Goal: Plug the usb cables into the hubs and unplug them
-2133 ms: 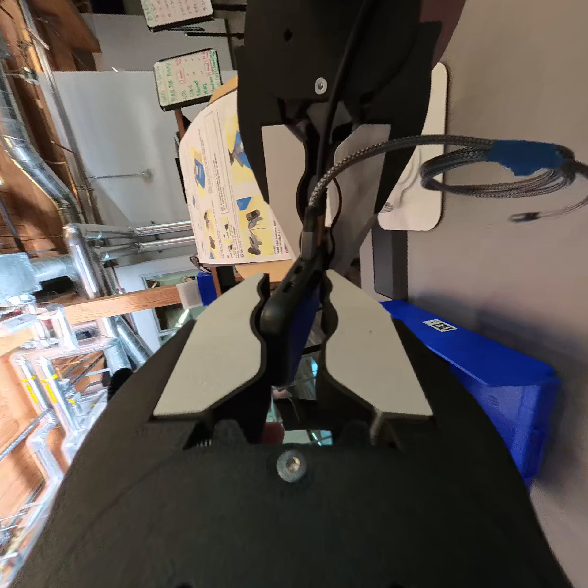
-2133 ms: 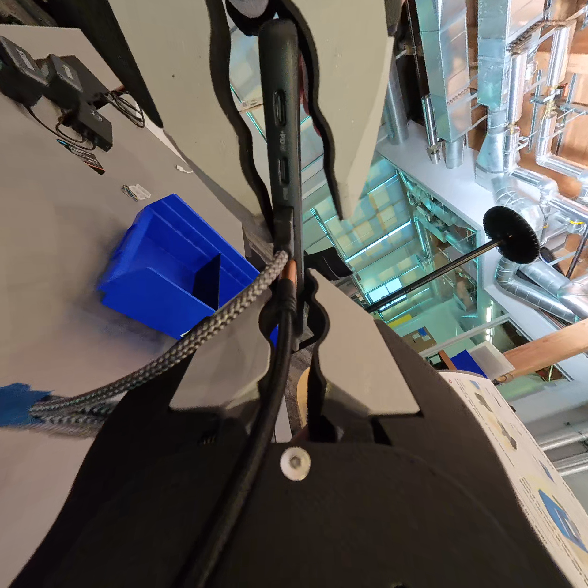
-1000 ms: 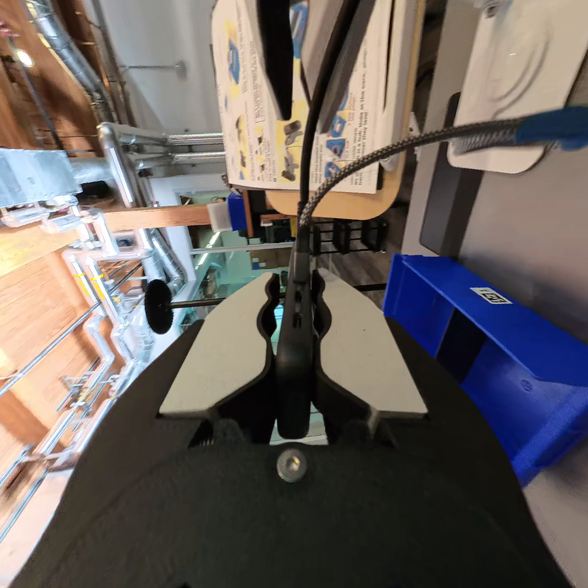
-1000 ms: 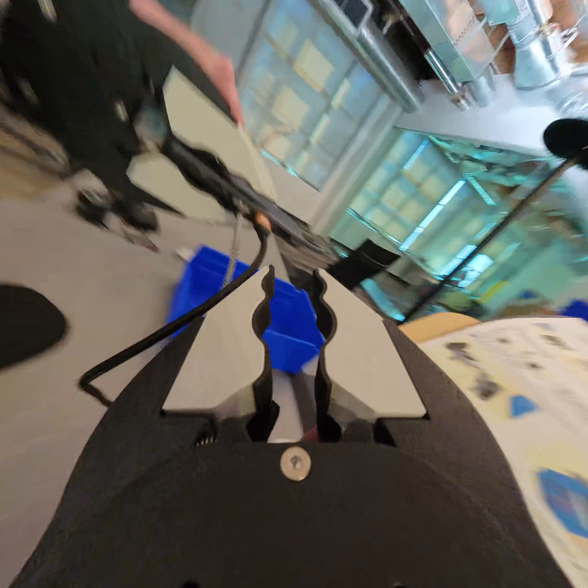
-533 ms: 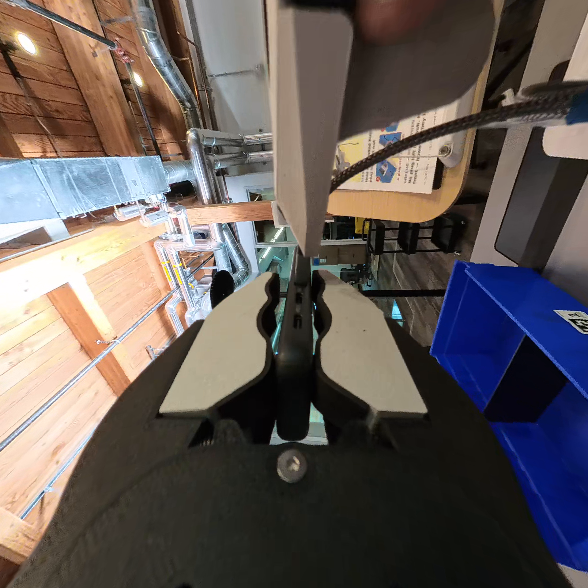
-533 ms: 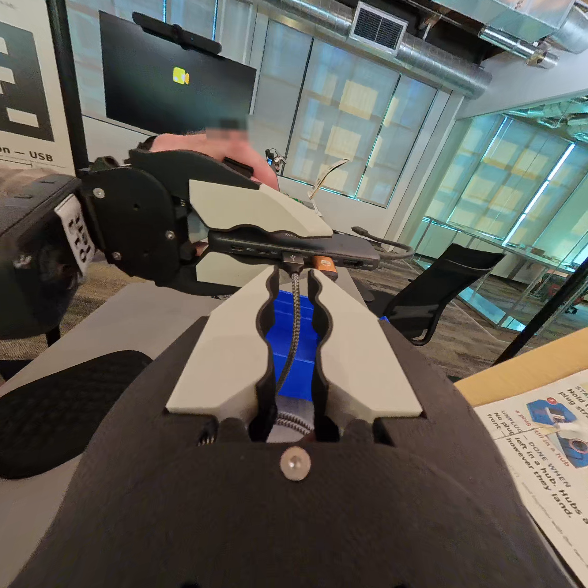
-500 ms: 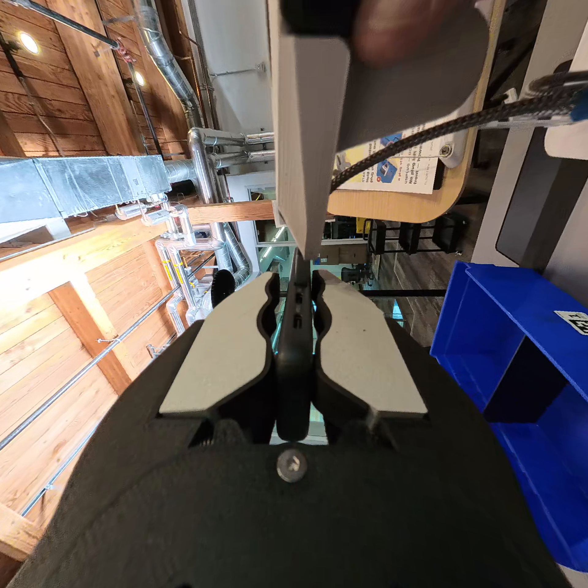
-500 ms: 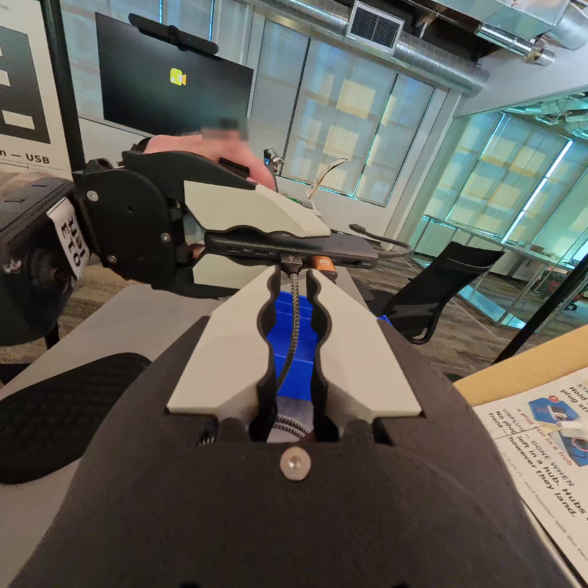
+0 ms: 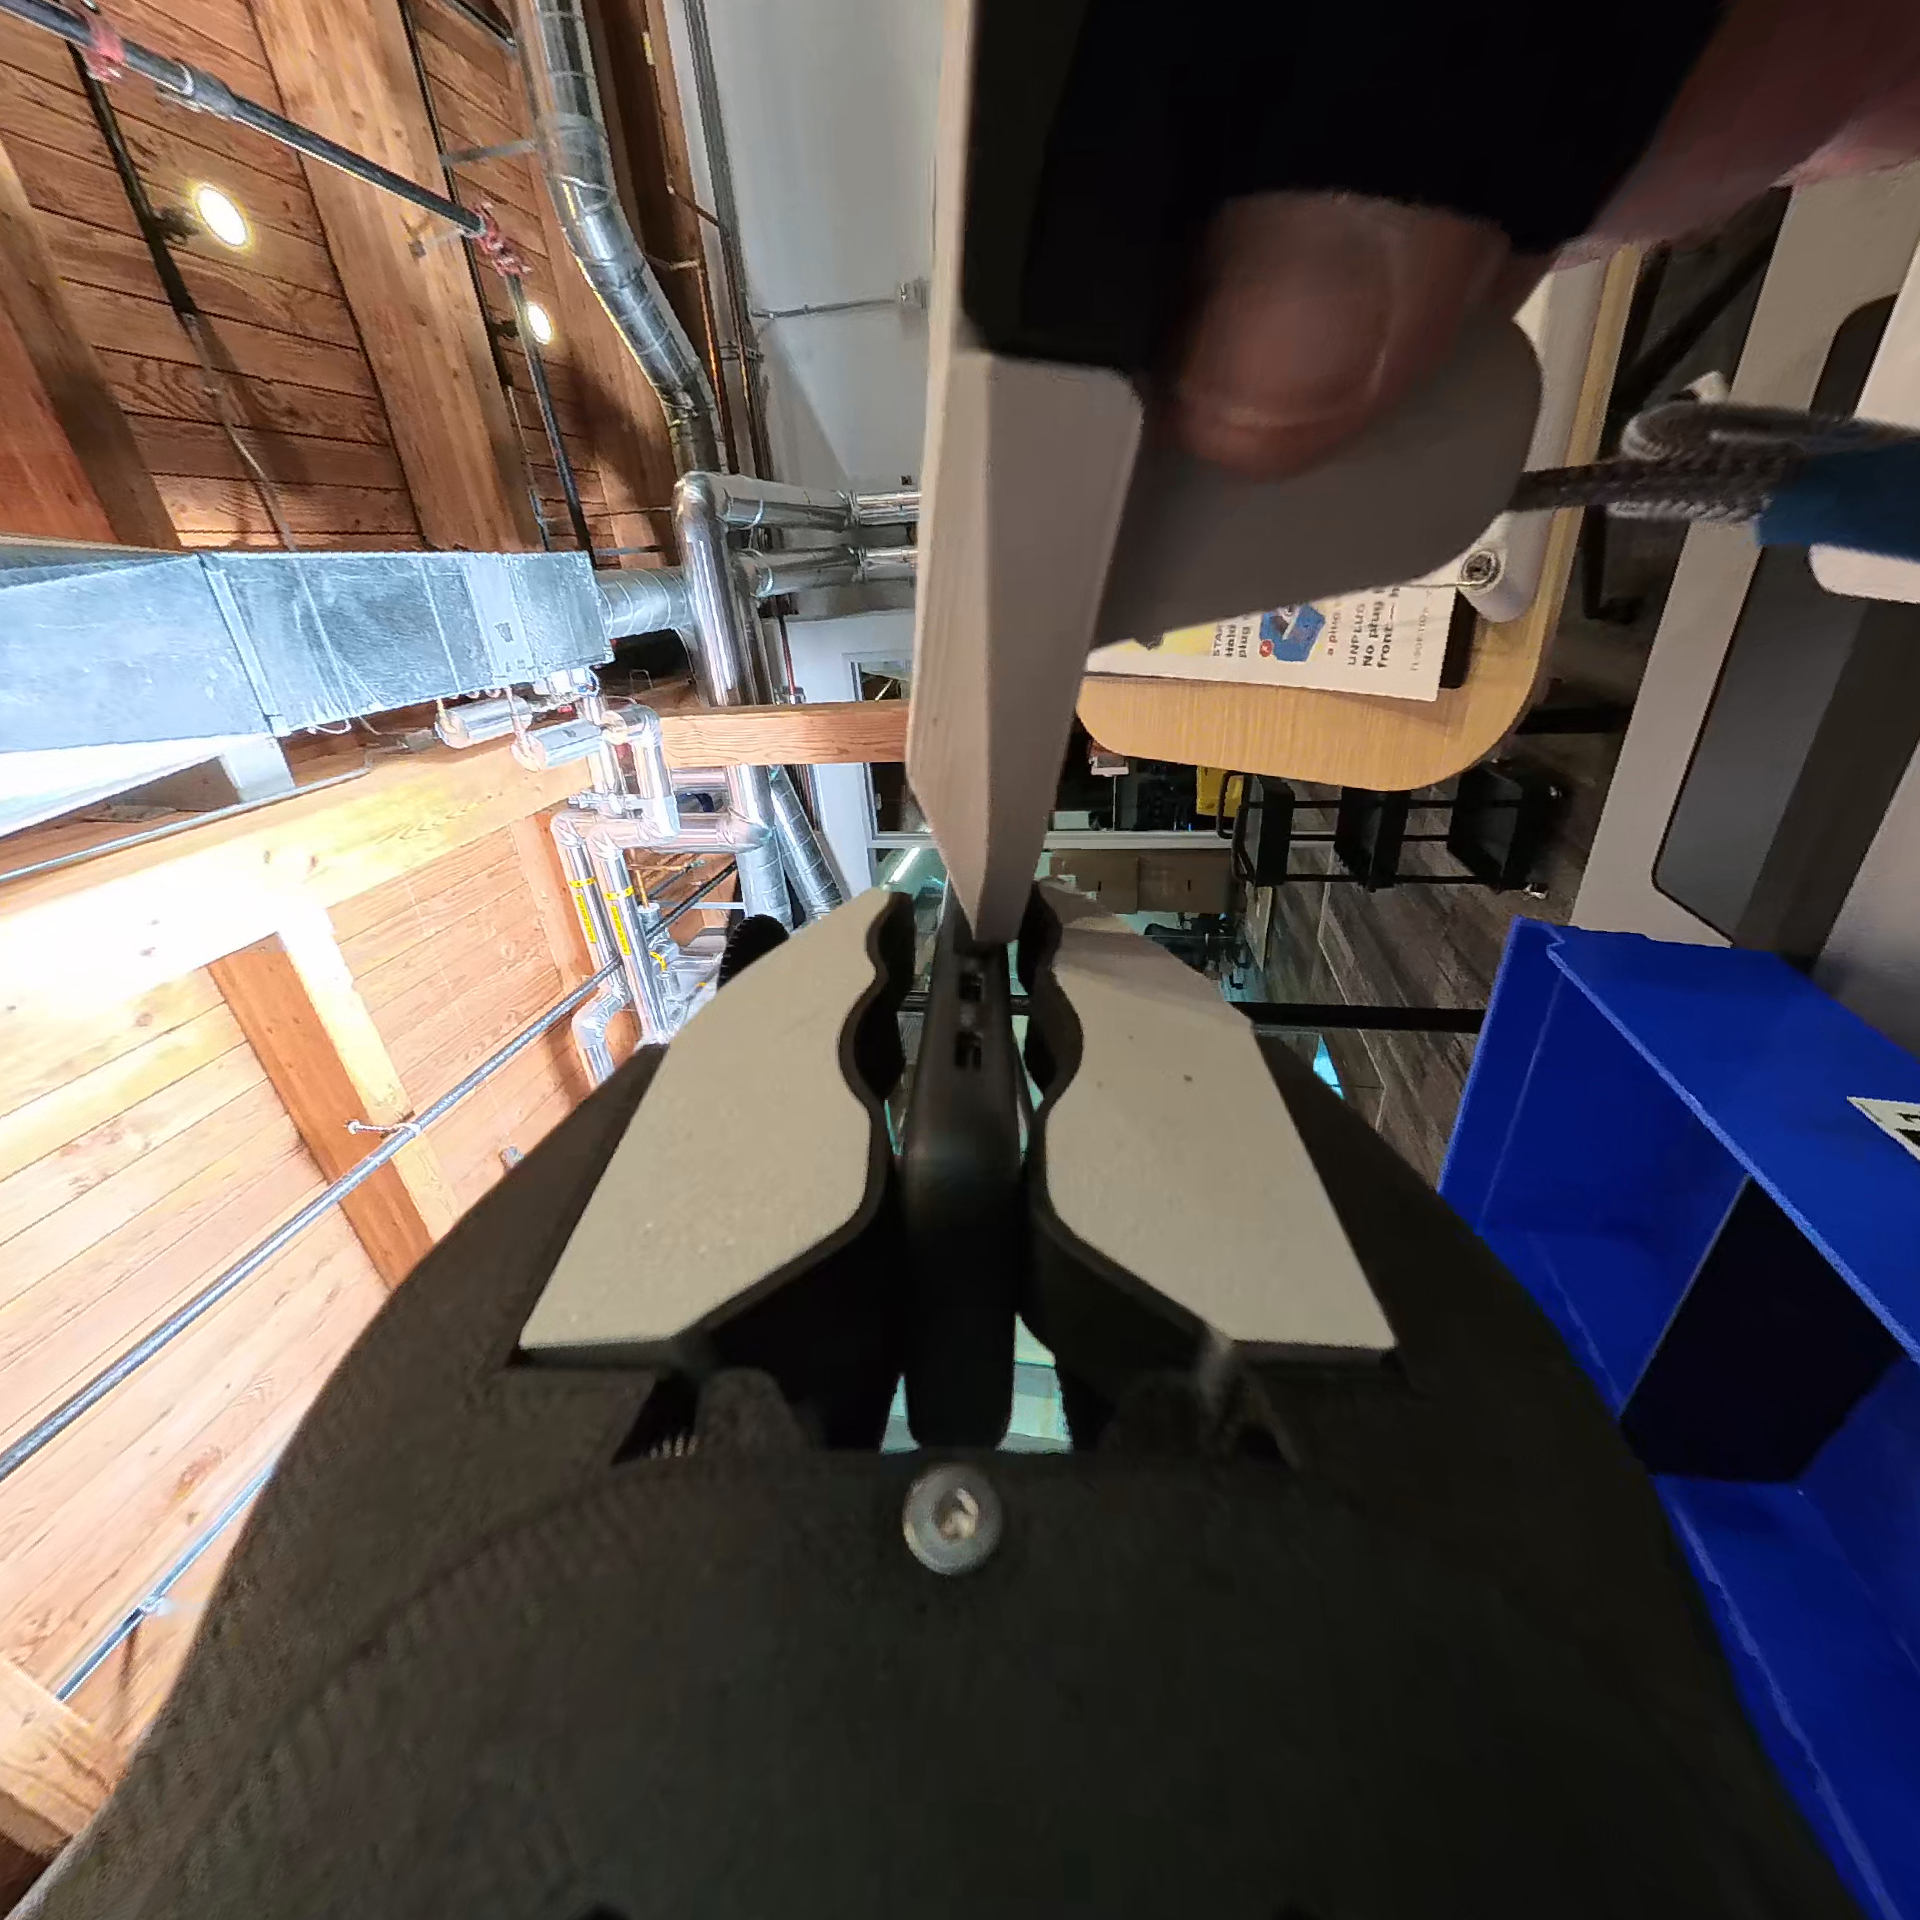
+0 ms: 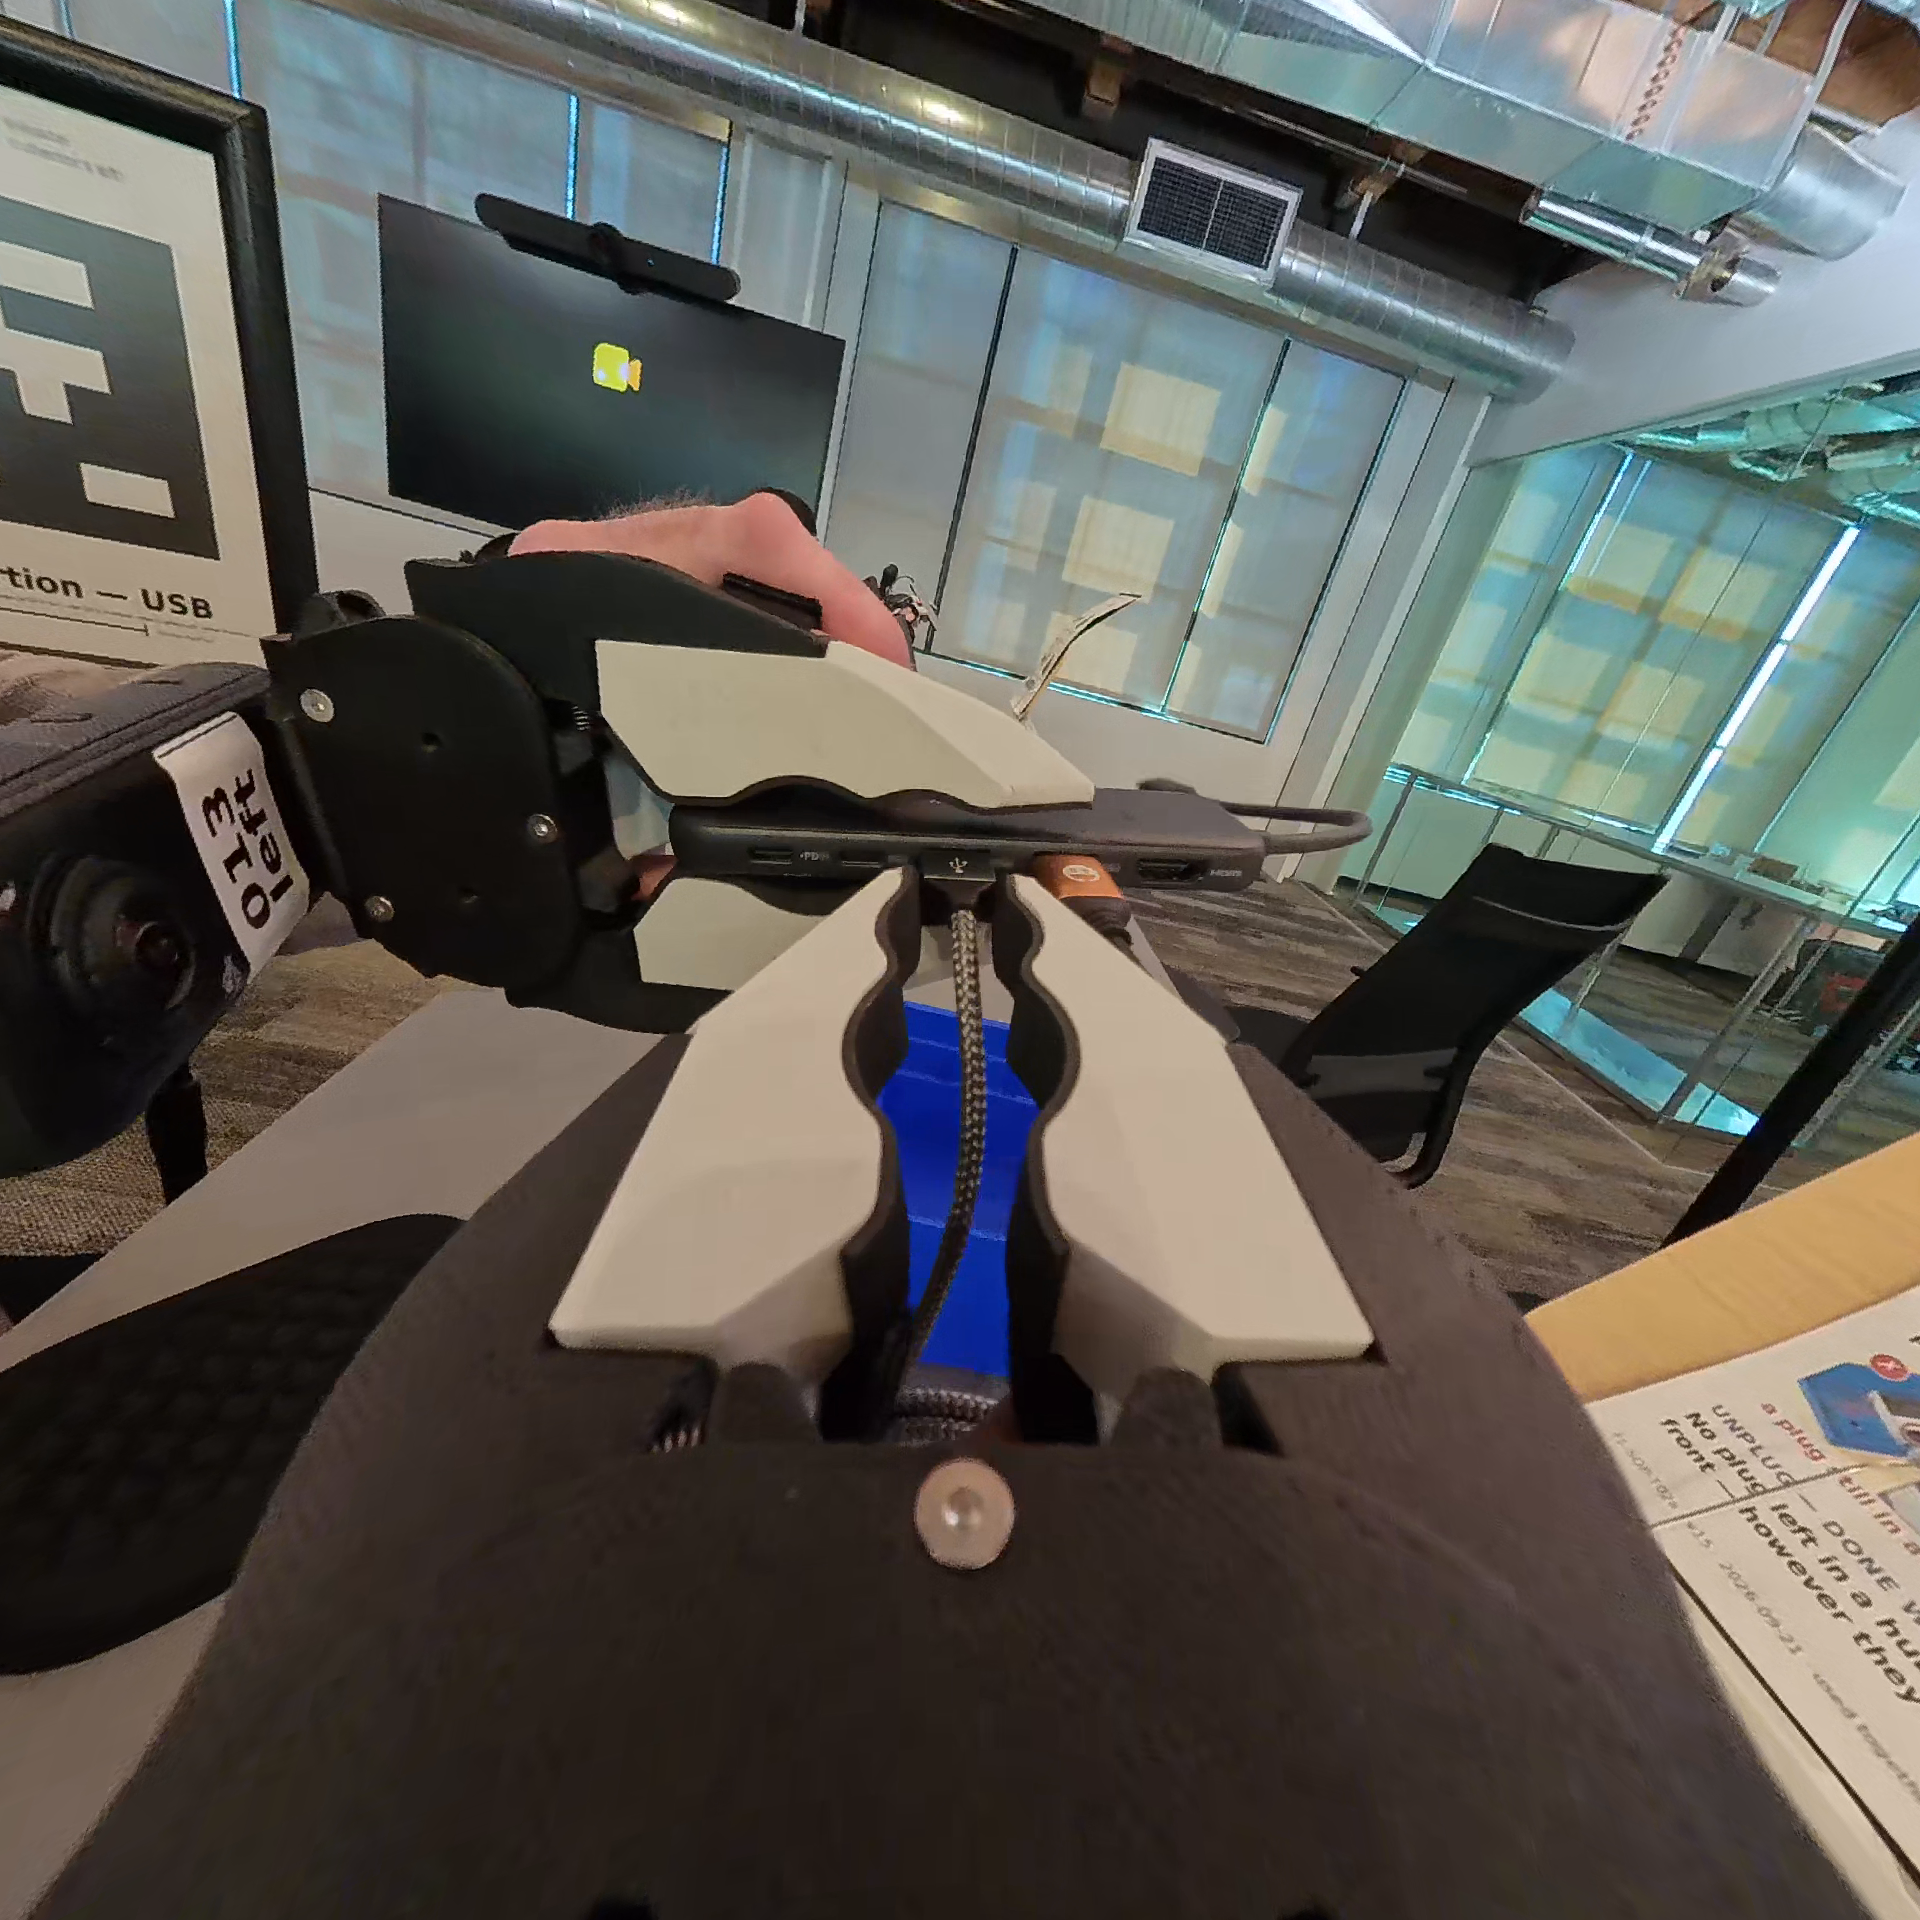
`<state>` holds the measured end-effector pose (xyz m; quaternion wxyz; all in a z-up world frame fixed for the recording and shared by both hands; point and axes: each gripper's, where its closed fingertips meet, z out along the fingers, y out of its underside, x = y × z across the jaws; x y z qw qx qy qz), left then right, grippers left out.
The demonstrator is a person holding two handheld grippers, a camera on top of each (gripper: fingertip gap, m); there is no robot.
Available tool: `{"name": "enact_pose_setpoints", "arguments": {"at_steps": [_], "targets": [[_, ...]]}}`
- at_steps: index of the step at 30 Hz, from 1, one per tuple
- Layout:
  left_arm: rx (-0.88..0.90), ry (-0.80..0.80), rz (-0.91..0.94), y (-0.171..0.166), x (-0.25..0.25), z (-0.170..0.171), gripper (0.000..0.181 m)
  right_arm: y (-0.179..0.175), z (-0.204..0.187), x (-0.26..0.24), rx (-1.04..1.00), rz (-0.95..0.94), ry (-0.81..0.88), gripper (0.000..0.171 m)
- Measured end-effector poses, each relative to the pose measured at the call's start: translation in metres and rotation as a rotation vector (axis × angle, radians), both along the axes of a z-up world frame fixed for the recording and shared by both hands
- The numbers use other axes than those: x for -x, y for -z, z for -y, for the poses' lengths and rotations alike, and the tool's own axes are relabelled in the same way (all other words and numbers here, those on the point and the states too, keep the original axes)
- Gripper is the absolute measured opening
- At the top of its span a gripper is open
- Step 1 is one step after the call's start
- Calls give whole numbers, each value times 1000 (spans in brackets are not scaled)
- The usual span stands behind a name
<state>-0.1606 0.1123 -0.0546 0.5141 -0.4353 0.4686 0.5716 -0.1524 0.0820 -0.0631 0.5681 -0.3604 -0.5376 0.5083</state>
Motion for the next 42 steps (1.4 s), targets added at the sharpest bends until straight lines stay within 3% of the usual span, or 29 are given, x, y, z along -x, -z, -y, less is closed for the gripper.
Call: {"name": "enact_pose_setpoints", "arguments": {"at_steps": [6, 11, 13, 17, 27, 36, 42], "targets": [[8, -30, 32, -3, 14, -7, 19, -4, -5, 4, -8, 19, 100, 11], [2, -15, 77, -7, 25, -1, 19, -22, -3, -19, 140, -86, -73, 11], [-5, -41, 80, -8, 39, -1, 19, -15, -15, -19, 82, -24, 29, 12], [1, -34, 132, -8, 42, -1, 19, -26, -7, -26, 10, -16, 64, 12], [-108, 38, 313, -40, 34, -36, 20, -75, -31, -101, 12, -68, 267, 11], [-153, 134, 513, -30, 27, -67, 20, -105, -75, -217, -21, 34, 572, 11], [-132, 162, 513, -15, 30, -74, 20, -84, -115, -322, -23, 141, 865, 11]]}}
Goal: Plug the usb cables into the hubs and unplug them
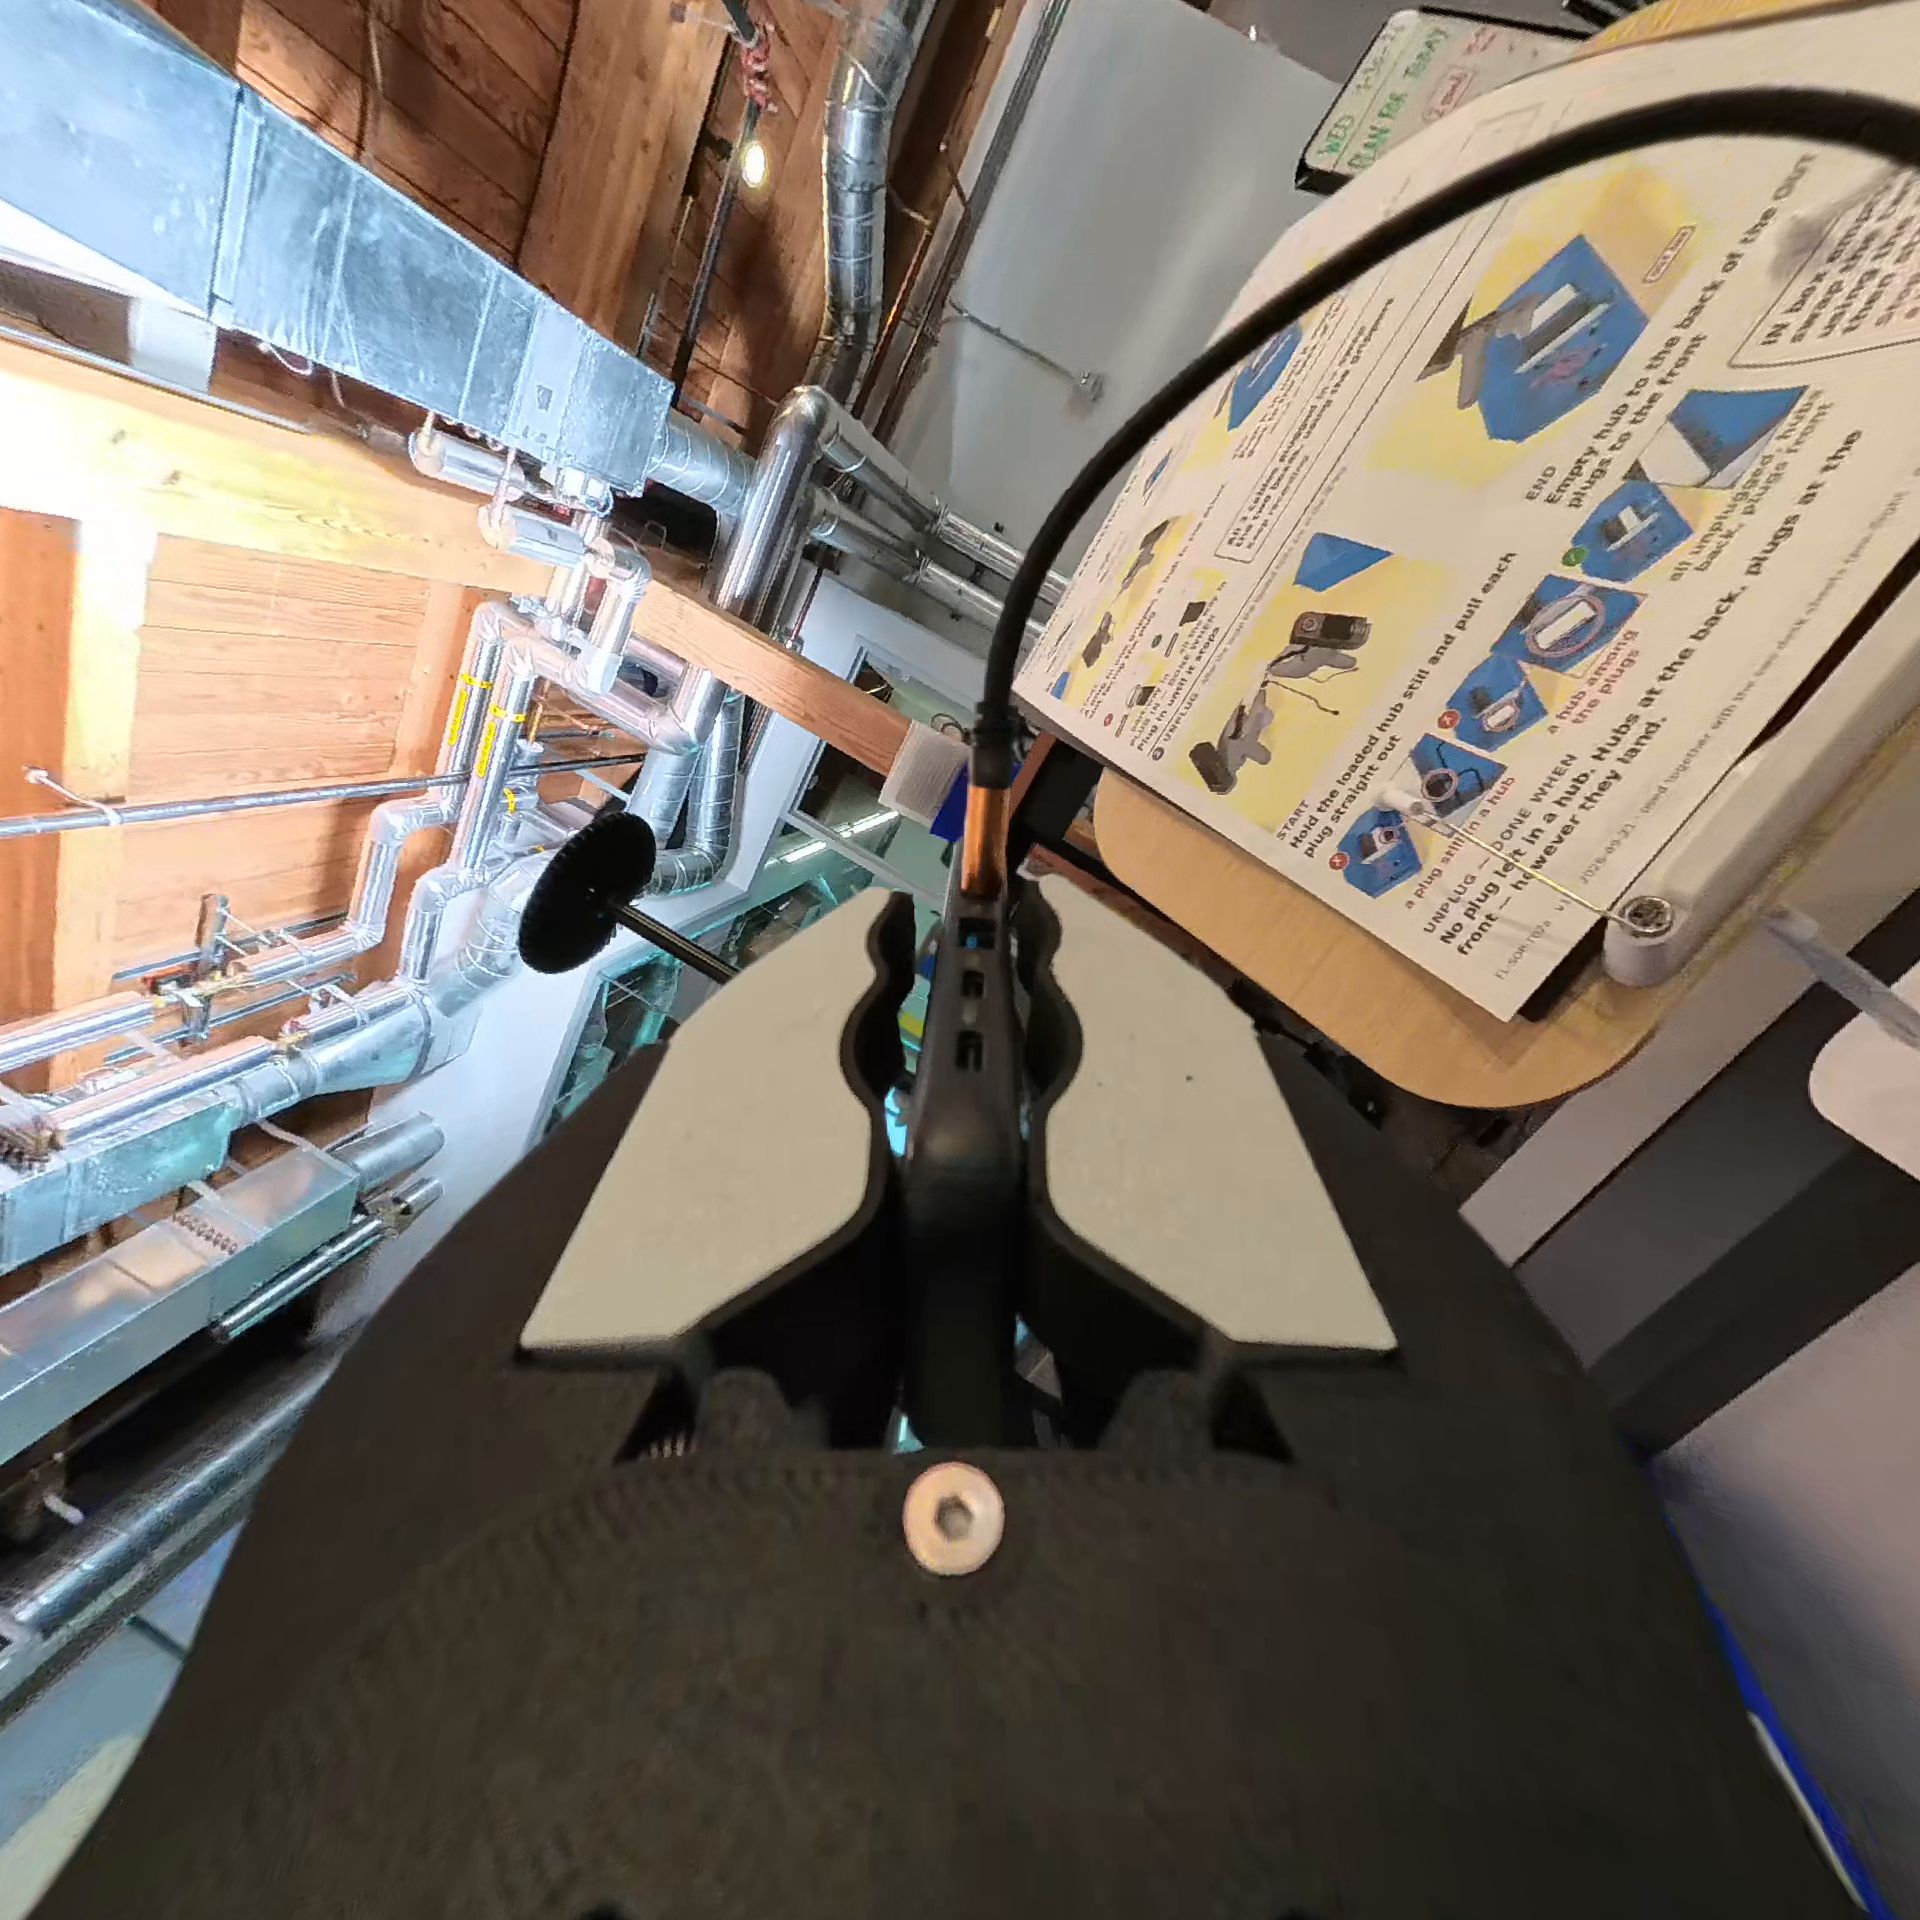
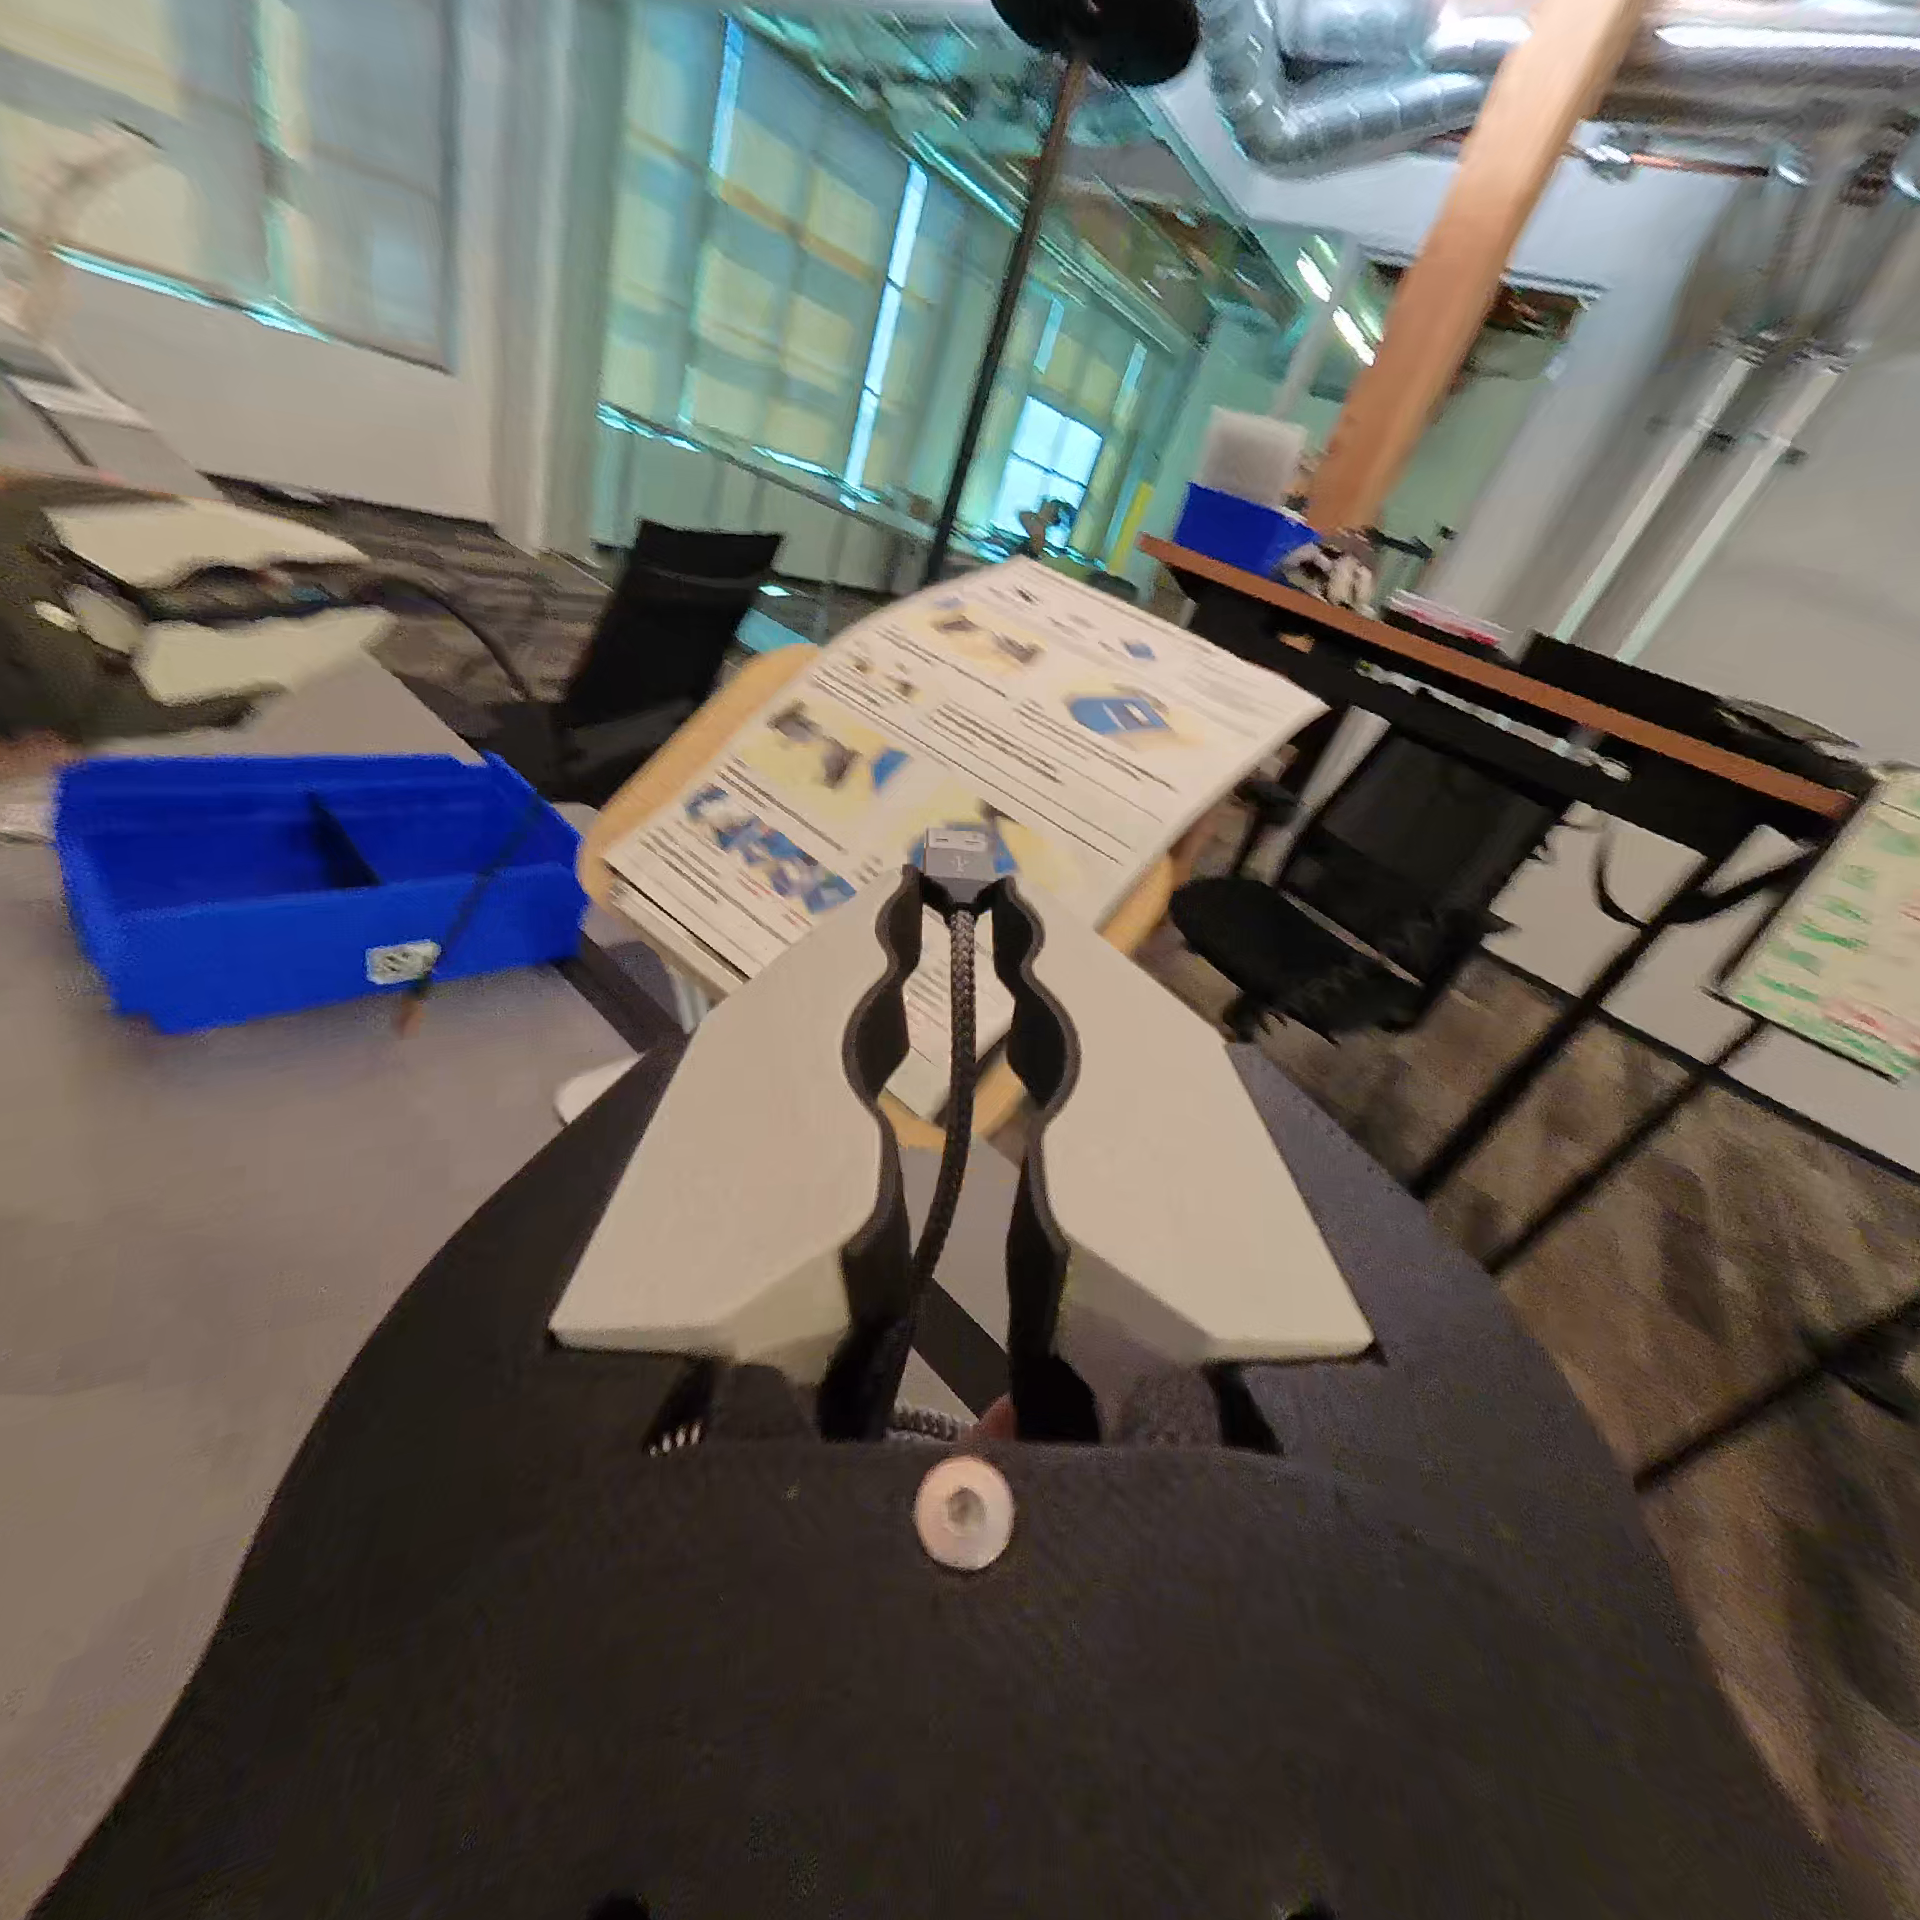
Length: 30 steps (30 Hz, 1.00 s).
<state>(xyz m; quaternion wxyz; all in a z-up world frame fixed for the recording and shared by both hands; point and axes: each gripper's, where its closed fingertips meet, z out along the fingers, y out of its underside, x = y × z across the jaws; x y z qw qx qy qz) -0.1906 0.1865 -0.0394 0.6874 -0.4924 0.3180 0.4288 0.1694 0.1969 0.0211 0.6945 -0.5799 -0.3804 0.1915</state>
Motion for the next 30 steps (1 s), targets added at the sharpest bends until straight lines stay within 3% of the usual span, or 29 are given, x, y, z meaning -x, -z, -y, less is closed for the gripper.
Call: {"name": "enact_pose_setpoints", "arguments": {"at_steps": [12, 25, 30], "targets": [[3, 35, 7, 0, -8, 3, 20, 101, -68, -137, 146, 97, 339, 12], [26, 51, -13, 11, -18, -4, 19, 248, -90, -156, 454, 176, 353, 11], [30, 55, -14, 12, -19, -5, 19, 296, -85, -156, 567, 311, 368, 11]]}}
